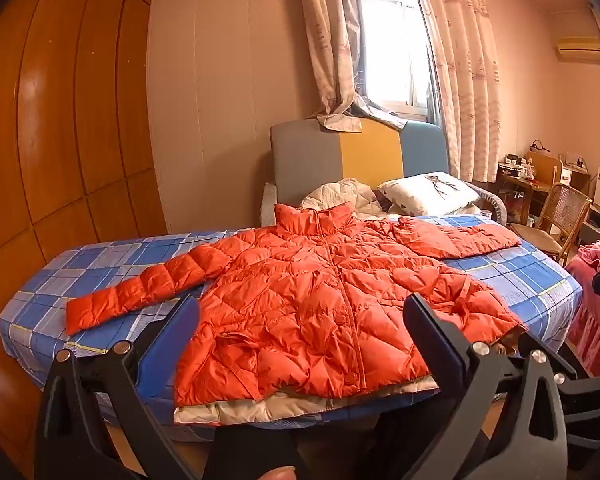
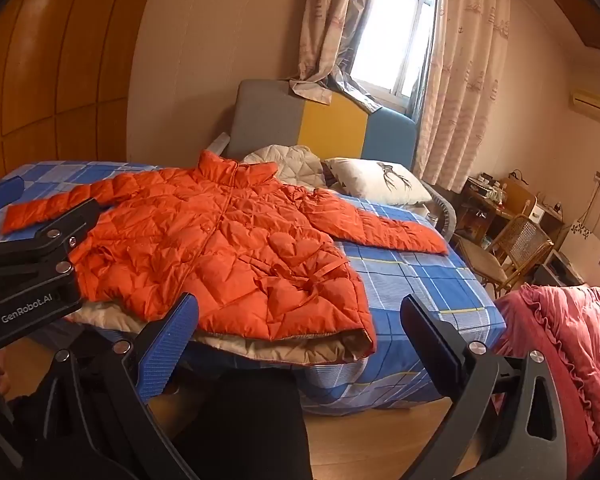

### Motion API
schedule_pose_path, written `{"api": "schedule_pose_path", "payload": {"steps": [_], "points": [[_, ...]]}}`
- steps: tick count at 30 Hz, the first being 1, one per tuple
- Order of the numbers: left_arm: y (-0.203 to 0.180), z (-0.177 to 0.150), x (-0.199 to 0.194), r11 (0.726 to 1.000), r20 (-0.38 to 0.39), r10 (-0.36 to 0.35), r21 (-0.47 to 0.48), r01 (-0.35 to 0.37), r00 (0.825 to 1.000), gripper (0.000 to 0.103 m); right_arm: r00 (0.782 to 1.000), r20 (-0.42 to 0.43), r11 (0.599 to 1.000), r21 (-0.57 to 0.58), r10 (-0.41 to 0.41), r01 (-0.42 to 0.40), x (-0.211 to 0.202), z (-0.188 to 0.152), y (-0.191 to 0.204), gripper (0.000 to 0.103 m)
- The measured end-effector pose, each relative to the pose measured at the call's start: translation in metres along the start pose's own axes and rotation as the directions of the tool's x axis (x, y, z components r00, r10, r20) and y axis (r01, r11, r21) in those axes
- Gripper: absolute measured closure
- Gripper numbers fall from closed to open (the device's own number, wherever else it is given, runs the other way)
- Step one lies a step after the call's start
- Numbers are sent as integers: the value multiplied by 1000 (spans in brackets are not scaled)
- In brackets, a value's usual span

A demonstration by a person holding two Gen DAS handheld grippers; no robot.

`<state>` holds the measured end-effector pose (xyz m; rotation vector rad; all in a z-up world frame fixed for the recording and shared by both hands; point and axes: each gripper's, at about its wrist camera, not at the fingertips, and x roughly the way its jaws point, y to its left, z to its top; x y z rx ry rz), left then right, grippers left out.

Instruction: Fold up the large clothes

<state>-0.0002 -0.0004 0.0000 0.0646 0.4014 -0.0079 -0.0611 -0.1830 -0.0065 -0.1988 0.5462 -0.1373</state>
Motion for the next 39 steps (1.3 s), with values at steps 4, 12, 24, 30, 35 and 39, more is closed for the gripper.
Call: {"api": "schedule_pose_path", "payload": {"steps": [4,12,24,30,35,39], "points": [[0,0,0,1000,0,2,1,-2,1000,2,1000,-10,1000,2,14,-14,1,2,0,3],[7,0,2,1000,-22,2,-24,-3,1000,2,1000,-20,1000,10,12,-11,1,-6,1,3],[8,0,11,1000,-38,13,-14,-14,999,2,998,-63,1000,12,20,-20,15,-5,-2,3],[11,-2,15,1000,-49,16,-24,-17,999,2,998,-67,999,32,20,-18,18,-7,-5,3],[12,-4,18,999,-55,16,-30,-18,998,2,997,-71,999,49,26,-22,20,-9,-9,3],[12,-5,20,999,-57,15,-32,-17,998,2,997,-71,999,50,26,-23,20,-8,-10,3]]}}
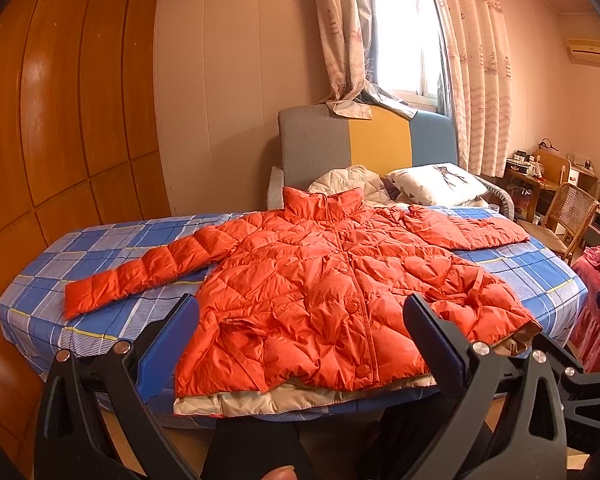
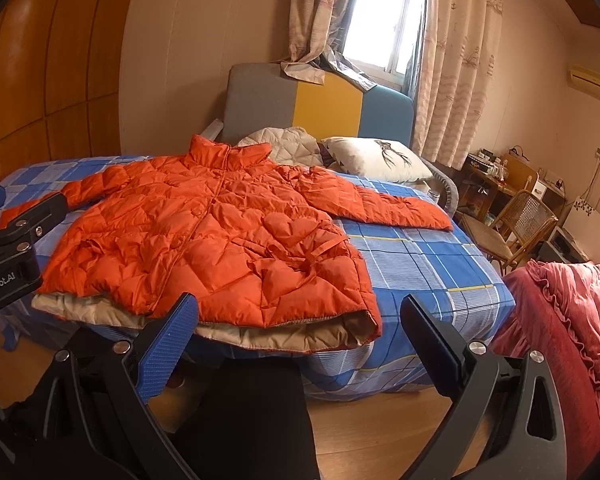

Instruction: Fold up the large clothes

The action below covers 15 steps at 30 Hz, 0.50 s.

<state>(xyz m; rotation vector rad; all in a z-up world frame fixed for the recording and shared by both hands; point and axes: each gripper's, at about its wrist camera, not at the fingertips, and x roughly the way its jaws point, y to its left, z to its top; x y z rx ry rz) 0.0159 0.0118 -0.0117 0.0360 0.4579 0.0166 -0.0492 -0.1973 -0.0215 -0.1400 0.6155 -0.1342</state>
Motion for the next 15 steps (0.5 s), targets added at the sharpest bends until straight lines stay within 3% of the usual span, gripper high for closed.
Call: {"api": "schedule_pose_path", "payload": {"steps": [15], "points": [[8,-4,12,999,-31,12,-29,-13,999,2,1000,3,999,38,-4,4,9,-2,-11,3]]}}
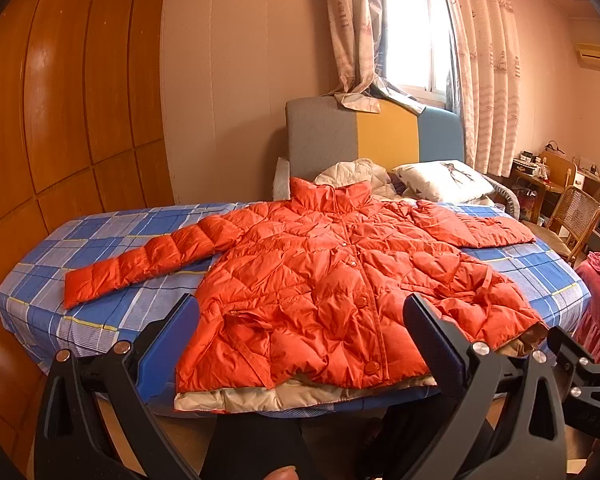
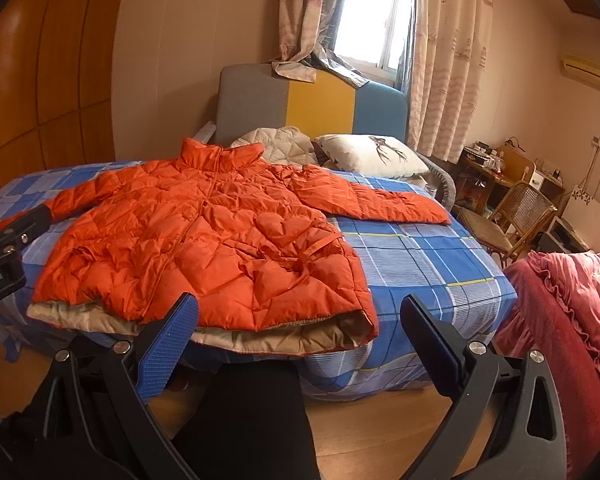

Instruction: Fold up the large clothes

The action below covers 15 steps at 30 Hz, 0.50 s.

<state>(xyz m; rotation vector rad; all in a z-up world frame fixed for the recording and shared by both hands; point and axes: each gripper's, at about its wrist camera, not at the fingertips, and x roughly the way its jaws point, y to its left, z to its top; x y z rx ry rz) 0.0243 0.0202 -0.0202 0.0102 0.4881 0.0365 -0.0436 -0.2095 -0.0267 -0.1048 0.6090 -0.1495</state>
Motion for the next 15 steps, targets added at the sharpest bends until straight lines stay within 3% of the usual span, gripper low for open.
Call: {"api": "schedule_pose_path", "payload": {"steps": [15], "points": [[5,-5,35,1000,-89,6,-4,-6,996,2,1000,-29,996,84,-7,9,33,18,-10,3]]}}
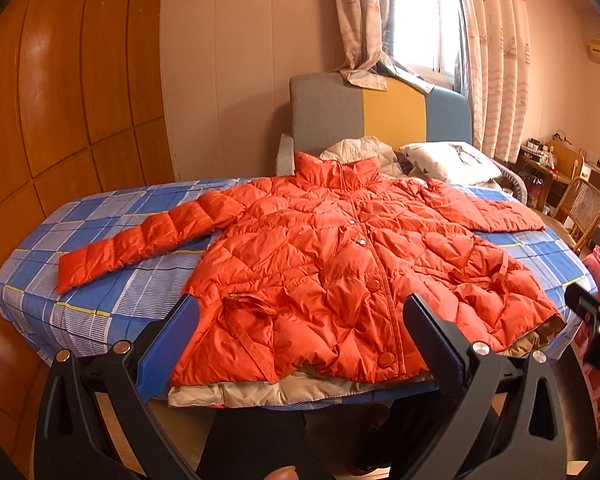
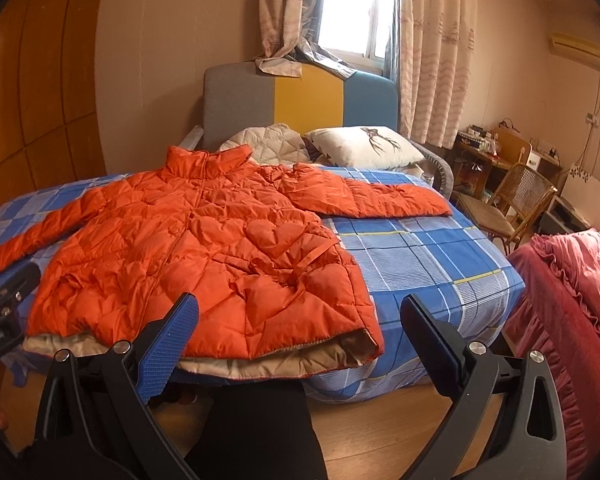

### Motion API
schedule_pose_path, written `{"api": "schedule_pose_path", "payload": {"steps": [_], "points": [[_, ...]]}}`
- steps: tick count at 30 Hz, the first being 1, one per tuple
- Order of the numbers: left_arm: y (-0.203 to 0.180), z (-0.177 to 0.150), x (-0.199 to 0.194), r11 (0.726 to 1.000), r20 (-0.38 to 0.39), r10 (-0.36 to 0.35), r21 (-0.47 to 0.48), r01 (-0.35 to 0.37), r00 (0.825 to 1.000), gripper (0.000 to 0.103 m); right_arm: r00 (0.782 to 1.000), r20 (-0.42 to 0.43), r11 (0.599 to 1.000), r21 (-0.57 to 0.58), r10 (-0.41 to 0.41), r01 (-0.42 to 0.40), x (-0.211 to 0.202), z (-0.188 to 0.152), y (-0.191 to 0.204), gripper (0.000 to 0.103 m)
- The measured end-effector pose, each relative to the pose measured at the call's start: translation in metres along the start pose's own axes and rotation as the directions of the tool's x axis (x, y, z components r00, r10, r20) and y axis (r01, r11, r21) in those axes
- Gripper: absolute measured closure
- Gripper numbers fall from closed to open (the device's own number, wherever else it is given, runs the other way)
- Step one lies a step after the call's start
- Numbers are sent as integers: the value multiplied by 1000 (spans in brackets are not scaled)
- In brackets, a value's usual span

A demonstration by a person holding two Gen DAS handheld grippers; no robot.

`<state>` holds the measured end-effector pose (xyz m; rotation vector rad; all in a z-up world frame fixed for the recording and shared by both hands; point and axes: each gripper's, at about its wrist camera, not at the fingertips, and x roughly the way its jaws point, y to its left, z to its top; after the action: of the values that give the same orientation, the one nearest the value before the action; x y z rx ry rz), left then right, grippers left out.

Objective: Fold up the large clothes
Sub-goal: 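Move both tools toward the jacket and grasp a sleeve with the right gripper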

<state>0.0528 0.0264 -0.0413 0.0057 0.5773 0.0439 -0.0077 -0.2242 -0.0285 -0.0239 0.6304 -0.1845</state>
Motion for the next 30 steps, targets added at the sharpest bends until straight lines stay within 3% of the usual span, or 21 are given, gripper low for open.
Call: {"api": "schedule_pose_path", "payload": {"steps": [9,16,22,30], "points": [[-9,12,34,999,-46,-28,17,28,999,2,998,-64,999,45,-26,29,47,18,-14,3],[-19,23,69,998,-90,-51,29,54,995,2,989,-116,992,70,-96,105,93,28,-35,3],[-18,29,105,996,-141,-92,-23,89,986,2,976,-176,987,75,-129,144,136,35,-55,3],[-23,44,161,999,-182,-44,-9,43,982,2,952,-257,969,138,-164,204,214,54,-96,3]]}}
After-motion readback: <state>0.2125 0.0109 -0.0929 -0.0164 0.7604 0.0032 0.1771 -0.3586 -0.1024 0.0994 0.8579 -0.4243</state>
